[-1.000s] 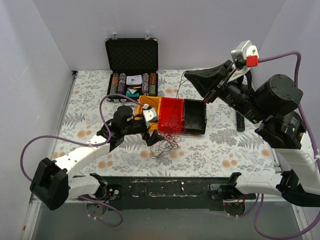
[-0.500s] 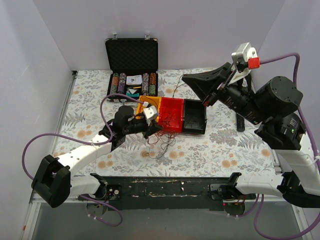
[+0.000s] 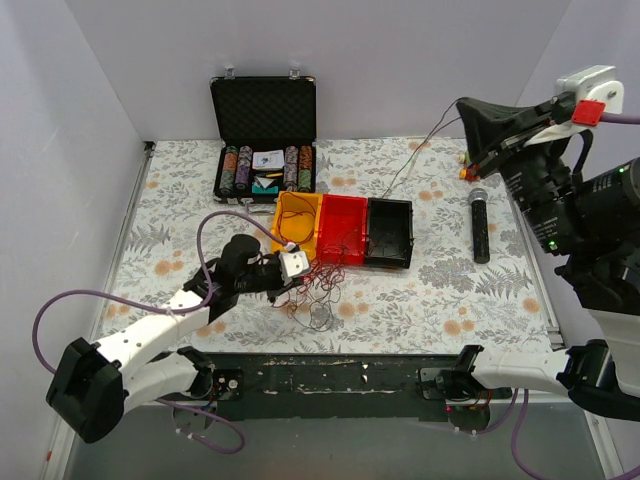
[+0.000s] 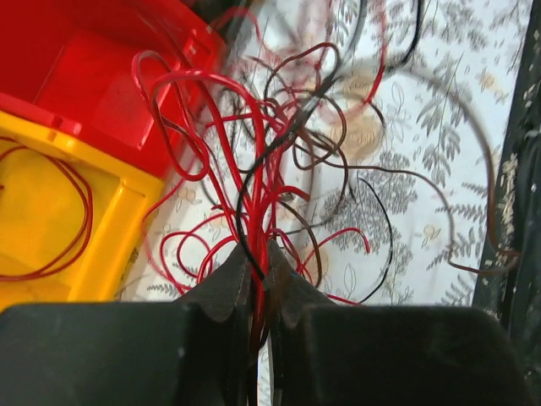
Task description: Untangle the cables
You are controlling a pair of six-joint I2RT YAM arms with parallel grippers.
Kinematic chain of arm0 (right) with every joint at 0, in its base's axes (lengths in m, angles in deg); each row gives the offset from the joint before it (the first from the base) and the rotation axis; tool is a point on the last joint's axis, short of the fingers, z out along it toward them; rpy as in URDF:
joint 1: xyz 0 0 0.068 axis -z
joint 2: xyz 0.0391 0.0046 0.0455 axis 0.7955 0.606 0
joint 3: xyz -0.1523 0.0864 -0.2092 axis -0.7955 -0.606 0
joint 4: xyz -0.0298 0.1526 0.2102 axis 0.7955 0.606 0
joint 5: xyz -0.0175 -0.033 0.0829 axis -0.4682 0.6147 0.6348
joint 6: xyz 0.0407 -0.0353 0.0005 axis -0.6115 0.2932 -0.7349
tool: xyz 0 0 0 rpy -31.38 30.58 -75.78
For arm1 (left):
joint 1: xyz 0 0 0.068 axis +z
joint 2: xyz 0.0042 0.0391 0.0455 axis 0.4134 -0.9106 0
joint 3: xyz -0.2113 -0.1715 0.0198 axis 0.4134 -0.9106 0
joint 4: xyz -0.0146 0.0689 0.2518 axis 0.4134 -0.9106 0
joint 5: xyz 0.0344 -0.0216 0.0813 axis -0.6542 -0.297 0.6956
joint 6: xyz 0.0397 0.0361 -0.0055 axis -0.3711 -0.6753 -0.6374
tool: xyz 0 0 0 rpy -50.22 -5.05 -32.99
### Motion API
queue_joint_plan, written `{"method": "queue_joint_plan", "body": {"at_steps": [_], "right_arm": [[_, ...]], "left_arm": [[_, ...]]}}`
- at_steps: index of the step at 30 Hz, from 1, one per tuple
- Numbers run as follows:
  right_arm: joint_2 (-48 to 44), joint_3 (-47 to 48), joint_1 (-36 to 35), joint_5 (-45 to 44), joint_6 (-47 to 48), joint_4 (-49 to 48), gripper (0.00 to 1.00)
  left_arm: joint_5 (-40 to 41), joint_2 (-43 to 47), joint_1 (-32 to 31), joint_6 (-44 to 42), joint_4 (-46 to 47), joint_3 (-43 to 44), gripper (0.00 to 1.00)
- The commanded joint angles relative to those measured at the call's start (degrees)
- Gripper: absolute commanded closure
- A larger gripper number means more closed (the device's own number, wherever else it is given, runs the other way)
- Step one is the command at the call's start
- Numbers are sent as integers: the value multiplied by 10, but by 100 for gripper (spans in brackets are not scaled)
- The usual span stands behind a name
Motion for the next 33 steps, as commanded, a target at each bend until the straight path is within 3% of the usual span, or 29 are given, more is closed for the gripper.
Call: {"method": "queue_joint_plan", "body": {"at_steps": [1,20,29,33], "right_arm": [[-9,25,-2,-161,114,-89,99],[-6,79,-7,-320,353,-298,99],[-9,70,-35,-340,412,-349,99],[-5,73,-41,-354,500,-452,99]], "left_arm": [[30,37,-1,-89,-69,-27,100],[118,125,-1,-244,-117,-121,100],[122,125,-1,-239,-122,-111,100],[160,114,-1,-255,-100,-131,100]]}}
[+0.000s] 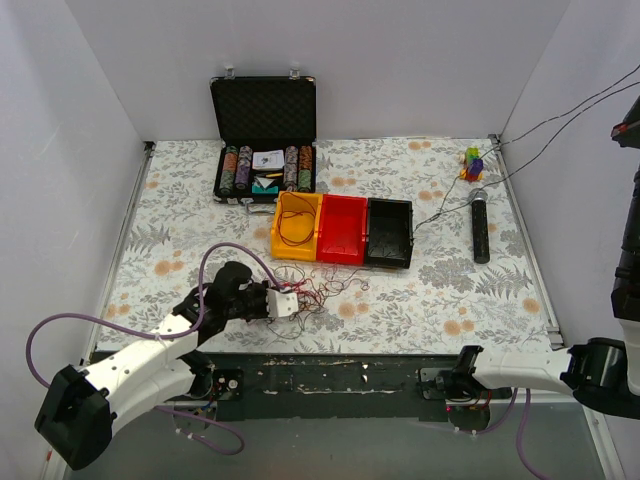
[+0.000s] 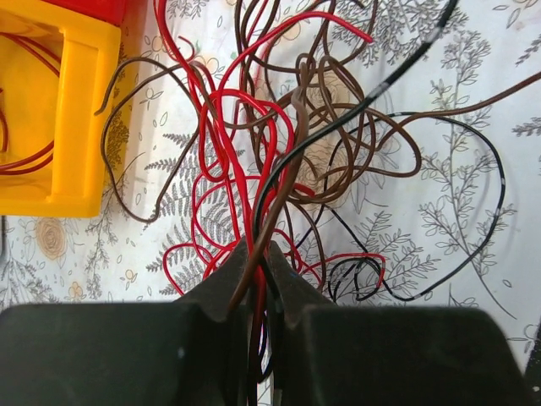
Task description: Untangle the cables
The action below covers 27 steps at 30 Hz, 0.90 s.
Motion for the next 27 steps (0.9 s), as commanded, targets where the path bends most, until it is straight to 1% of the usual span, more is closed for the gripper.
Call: {"method": "queue_joint_plan", "body": {"at_steps": [1,3,7,10,13,16,18,20,22,23,26,27], "right_arm": [[4,28,-8,-19,108,-126,99],[-2,36,-10,-20,160,-199,99],[-14,58,-15,-12,160,-212,99],[-19,44,-20,-13,178,-232,99],[-26,23,-28,-12,212,-282,99],[-37,24,-44,-13,205,-280,99],[-48,10,-62,-18,168,-239,99],[-58,-24,-94,-29,160,-234,99],[-65,-55,-120,-41,158,-236,99],[-69,-66,-130,-44,152,-234,99],[-77,-92,-153,-46,126,-222,99],[-79,-98,-162,-45,119,-220,99]], "left_arm": [[45,-8,-1,-33,18,-20,100],[57,-9,-1,-36,24,-36,100],[55,5,-1,-48,27,-52,100],[53,6,0,-50,29,-51,100],[63,1,-1,-45,29,-48,100],[70,2,-1,-45,31,-51,100],[59,5,-1,-33,32,-39,100],[46,1,-1,-13,29,-9,92],[26,-7,-1,17,10,32,78],[15,-13,-1,28,-2,57,76],[-29,-22,-1,65,-33,119,63],[-47,-23,0,75,-38,132,63]]}}
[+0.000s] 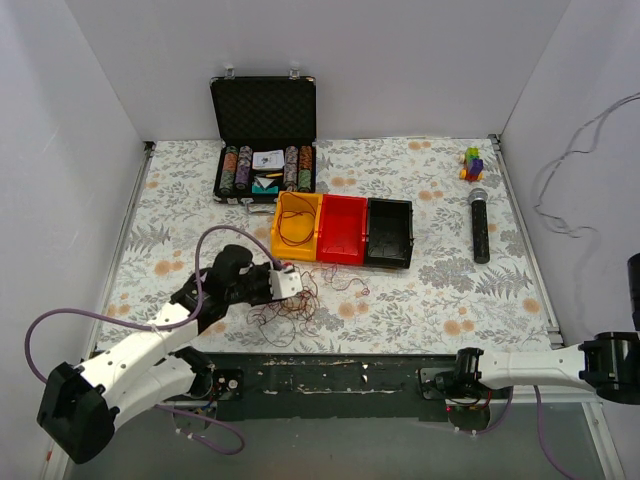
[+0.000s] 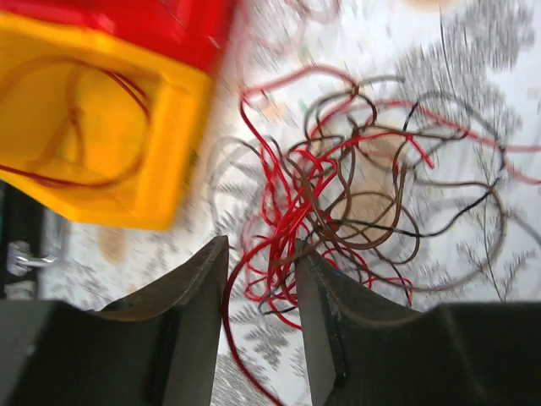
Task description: Untangle the cables
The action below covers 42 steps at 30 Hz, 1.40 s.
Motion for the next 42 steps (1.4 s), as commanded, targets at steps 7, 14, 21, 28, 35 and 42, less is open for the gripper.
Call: {"method": "queue_joint_plan", "body": {"at_steps": [7,14,21,28,35,42], "right_arm": [[-1,-51,-91,10,-36,7,99],[10,-118,-134,32,5,-67,99],[76,-140,-132,20,44,-90,99],[169,-70,116,119,-304,283,99],[259,80,184,201,-342,340,99],[290,88,246,232,-360,342,99]], "left_arm": [[-139,-16,-3,127,-31,135,66],[-139,-11,-3,143,-40,140,67],[-145,-11,-3,178,-36,151,68],[-137,-10,-2,218,-18,158,68],[-138,4,-3,229,-27,153,69],[-128,19,-3,218,-31,141,69]]}}
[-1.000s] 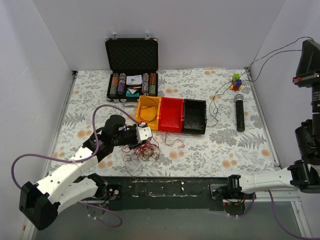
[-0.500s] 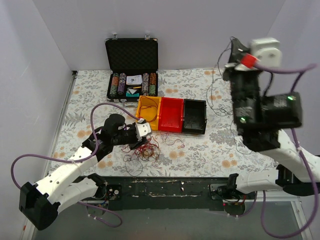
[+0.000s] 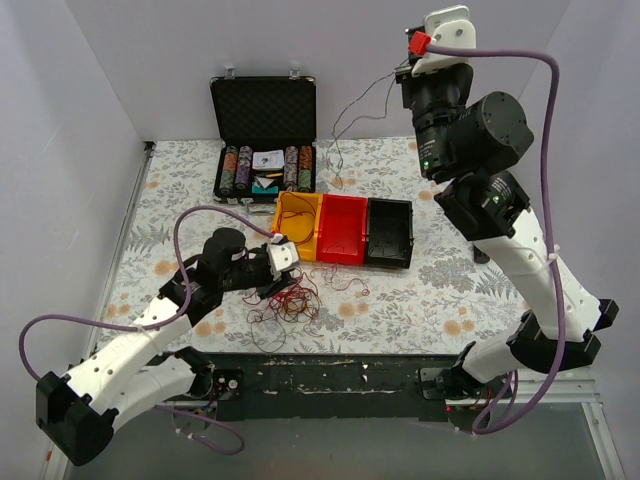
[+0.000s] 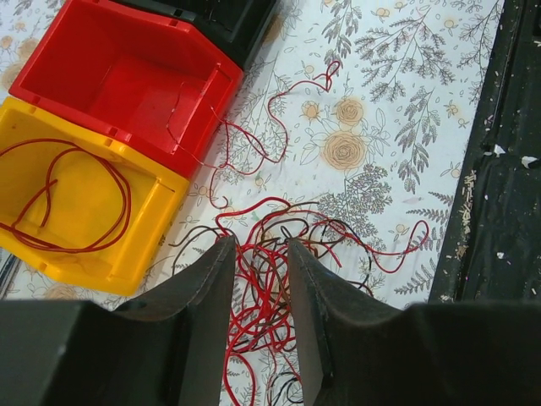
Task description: Untangle the cables
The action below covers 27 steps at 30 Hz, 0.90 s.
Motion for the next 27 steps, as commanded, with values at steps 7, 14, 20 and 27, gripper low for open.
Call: {"method": "queue_joint_plan", "body": {"at_steps": [7,14,20,27], "right_arm": [[-24,-44,93,82,-108,1,99],[-8,-15,148,115,-146,49,99],[-13,-40,188,140,-184,59,99],[-9,-38,204,149,-193,57,99]], "left_arm": [[8,24,-2,-7,-3,-8,70],[9,27,-2,-1,4,-18,71],[10,30,-2,3,5,-19,72],[10,32,-2,5,8,-24,72]]}}
